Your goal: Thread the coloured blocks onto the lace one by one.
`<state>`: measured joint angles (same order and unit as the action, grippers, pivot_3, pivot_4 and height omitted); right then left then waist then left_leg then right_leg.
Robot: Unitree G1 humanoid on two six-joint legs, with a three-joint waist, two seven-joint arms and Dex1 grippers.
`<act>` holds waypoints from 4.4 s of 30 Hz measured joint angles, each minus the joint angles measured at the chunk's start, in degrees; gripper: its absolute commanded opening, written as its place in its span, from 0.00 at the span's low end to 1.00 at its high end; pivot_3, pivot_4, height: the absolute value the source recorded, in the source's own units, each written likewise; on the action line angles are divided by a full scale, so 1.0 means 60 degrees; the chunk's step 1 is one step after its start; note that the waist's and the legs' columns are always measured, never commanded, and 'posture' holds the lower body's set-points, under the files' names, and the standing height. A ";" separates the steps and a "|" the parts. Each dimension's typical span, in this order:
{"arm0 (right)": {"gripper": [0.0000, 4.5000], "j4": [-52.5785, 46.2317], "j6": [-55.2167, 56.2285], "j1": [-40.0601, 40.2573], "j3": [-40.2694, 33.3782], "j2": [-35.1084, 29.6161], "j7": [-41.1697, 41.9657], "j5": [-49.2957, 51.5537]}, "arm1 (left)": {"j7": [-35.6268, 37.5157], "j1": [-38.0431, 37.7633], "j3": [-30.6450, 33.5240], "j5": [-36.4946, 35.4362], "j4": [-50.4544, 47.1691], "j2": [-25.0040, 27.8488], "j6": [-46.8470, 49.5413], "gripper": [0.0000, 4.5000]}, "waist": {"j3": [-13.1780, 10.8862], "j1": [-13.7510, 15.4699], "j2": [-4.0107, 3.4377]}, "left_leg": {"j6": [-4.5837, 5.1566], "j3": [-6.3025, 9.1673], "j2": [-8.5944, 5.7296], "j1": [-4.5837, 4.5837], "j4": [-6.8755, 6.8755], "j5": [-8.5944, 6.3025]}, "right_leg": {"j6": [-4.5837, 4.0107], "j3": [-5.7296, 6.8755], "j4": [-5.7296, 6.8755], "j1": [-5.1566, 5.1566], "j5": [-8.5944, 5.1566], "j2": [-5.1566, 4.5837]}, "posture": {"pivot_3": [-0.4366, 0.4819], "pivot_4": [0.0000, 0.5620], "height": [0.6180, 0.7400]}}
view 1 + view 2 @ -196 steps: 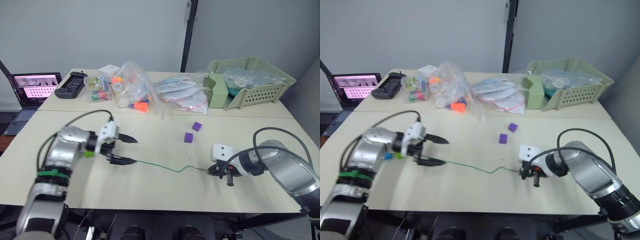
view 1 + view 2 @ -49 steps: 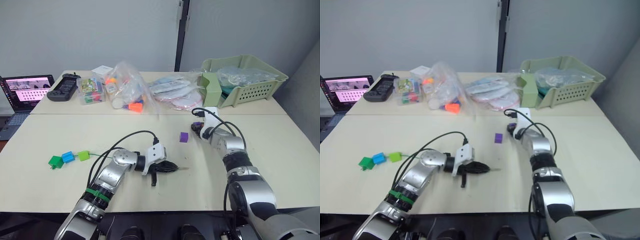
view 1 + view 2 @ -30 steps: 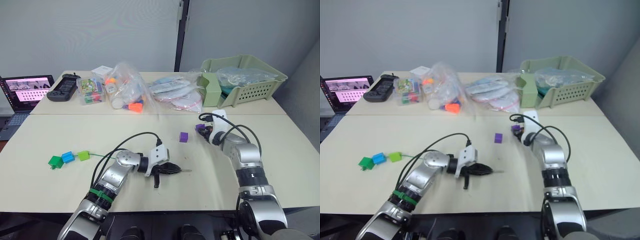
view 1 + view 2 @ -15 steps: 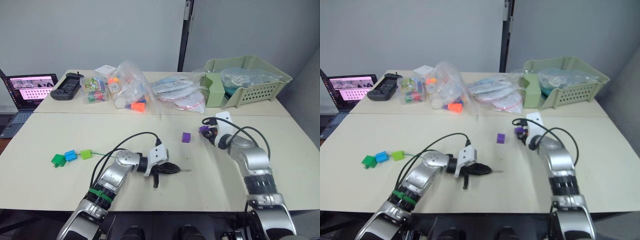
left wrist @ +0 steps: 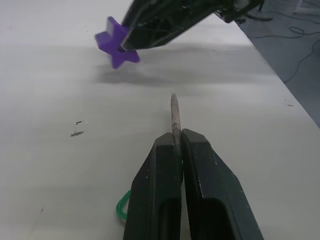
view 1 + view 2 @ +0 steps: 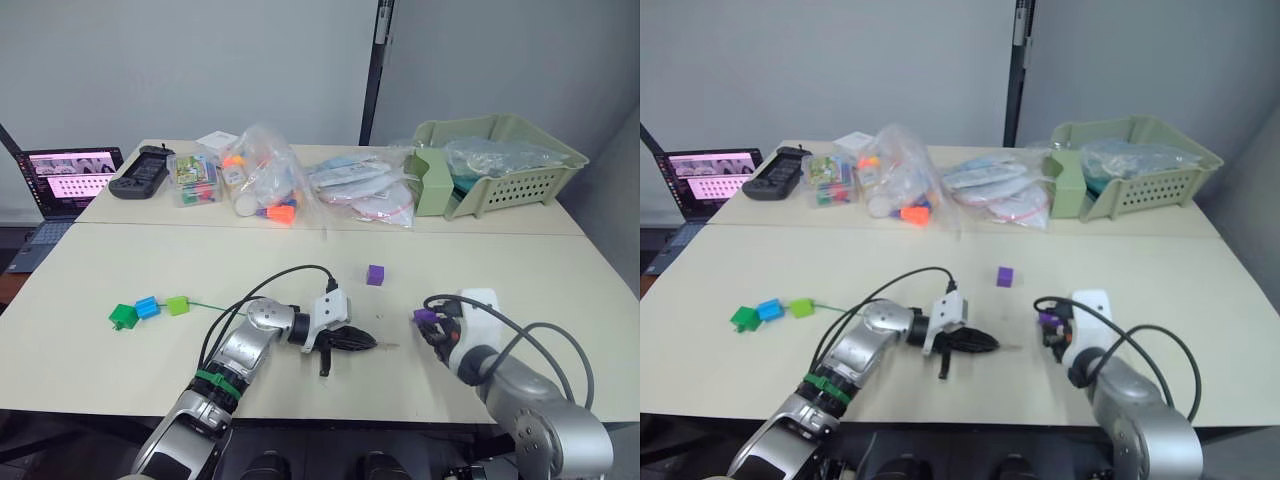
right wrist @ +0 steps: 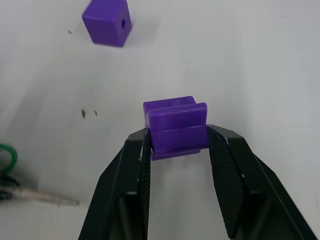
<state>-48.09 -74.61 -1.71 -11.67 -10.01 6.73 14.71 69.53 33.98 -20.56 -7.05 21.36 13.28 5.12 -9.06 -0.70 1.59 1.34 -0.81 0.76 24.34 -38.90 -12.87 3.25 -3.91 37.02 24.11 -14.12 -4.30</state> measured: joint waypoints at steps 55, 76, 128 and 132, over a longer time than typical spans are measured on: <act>0.65 0.8962 1.1791 -0.5881 0.5991 -0.7425 1.2788 -0.3381 | -0.0656 -0.0508 0.0191 -0.0343 -0.1533 0.0153 0.0858 0.00 | -0.0007 0.0091 0.0002 | 0.0001 -0.0097 -0.0001 -0.0001 -0.0009 0.0000 | 0.0010 -0.0008 -0.0009 0.0001 -0.0006 -0.0012 | 0.48 0.27 0.95; 0.30 0.4985 0.4897 -0.5057 0.5754 -0.7091 1.2180 -0.3344 | -0.0646 -0.0451 -0.0040 -0.0270 -0.1336 0.0112 0.0806 0.00 | -0.0006 0.0138 0.0000 | 0.0000 -0.0026 -0.0005 -0.0002 -0.0015 0.0000 | 0.0007 -0.0005 0.0005 0.0002 -0.0005 -0.0012 | 0.48 0.27 0.95; 0.30 0.4113 0.3551 -0.4893 0.6275 -0.7518 1.0666 -0.2505 | -0.0422 0.1051 -0.0518 0.0608 0.1713 -0.1653 -0.0601 0.39 | -0.0006 0.0206 0.0002 | 0.0000 -0.0085 -0.0003 0.0001 -0.0029 0.0000 | 0.0009 -0.0003 -0.0004 -0.0008 -0.0006 -0.0005 | 0.48 0.27 0.95; 0.30 0.4077 0.3554 -0.4873 0.6274 -0.7521 1.0553 -0.2414 | -0.0263 0.1050 -0.0515 0.0607 0.1557 -0.1528 -0.0600 0.59 | -0.0006 0.0197 0.0002 | 0.0000 -0.0084 -0.0001 0.0000 -0.0028 0.0000 | 0.0008 -0.0003 -0.0003 -0.0007 -0.0006 -0.0002 | 0.48 0.27 0.95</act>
<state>-23.62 -53.29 -30.95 25.97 -55.14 70.05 0.23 67.95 40.28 -23.65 -3.41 30.70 4.11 1.51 -9.10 0.48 1.60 1.34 -1.31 0.75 24.34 -39.07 -12.87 3.30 -3.93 37.00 24.07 -14.16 -4.31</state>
